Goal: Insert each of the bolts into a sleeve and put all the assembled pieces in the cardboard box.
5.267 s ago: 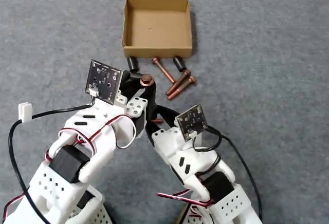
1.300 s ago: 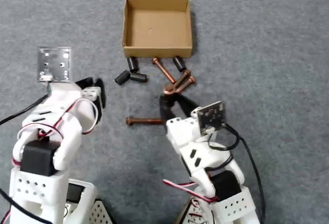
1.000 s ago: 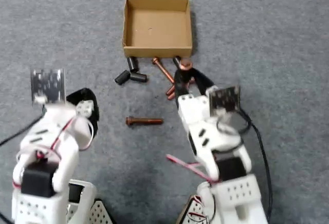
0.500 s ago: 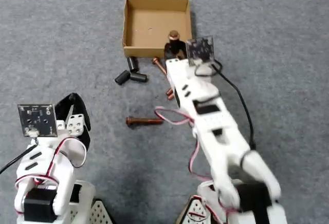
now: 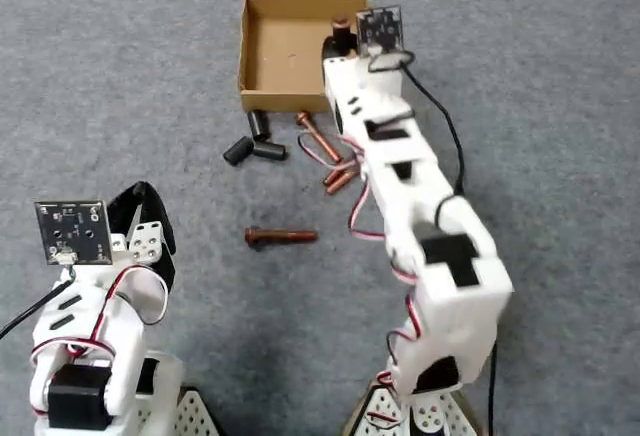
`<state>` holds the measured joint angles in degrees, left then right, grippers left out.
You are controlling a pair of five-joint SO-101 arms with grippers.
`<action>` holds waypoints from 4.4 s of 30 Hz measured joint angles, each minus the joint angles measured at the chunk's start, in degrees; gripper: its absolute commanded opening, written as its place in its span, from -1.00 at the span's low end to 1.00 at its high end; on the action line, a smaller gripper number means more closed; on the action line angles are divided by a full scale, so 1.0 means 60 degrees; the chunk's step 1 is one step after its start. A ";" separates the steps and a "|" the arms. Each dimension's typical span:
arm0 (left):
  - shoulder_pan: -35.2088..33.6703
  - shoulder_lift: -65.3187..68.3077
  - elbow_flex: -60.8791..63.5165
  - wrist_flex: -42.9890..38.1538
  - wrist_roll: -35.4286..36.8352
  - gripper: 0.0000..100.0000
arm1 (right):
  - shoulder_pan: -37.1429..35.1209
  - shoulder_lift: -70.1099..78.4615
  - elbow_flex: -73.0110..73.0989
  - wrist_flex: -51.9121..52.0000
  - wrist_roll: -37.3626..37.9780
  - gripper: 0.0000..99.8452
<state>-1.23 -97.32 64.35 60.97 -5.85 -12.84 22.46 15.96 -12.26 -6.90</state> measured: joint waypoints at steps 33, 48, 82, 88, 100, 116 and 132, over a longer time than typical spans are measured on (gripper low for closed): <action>0.0059 0.0015 0.0630 -0.0088 0.0015 -0.96 | 0.0000 0.9905 -1.6337 0.7839 0.0000 -0.98; 0.0073 0.0015 0.0630 -0.0088 0.0000 -0.96 | -0.0015 0.9905 -1.6337 0.9216 0.0000 -1.00; 0.0073 0.0015 0.0630 -0.0088 0.0000 -0.95 | -0.0015 1.0081 -1.6381 1.0212 0.0908 -0.60; 0.0073 0.0015 0.0630 -0.0088 0.0147 -0.83 | -0.0015 1.0095 -1.6630 1.0520 0.0908 -0.71; 0.0073 0.2857 -0.0718 0.0601 0.1773 -0.77 | 0.0000 0.7297 -1.8095 1.6073 0.2051 -0.58; -0.0674 0.6945 -0.2505 0.0674 0.3531 -0.65 | -0.0366 0.2198 -1.4593 1.8945 0.4952 -0.91; -0.2110 0.7018 -0.1158 0.1260 0.1788 -0.65 | -0.2608 0.2066 -0.8410 1.6015 0.8029 -0.77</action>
<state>-13.89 -55.21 57.41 68.53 4.88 -28.48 34.86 -34.51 83.82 41.27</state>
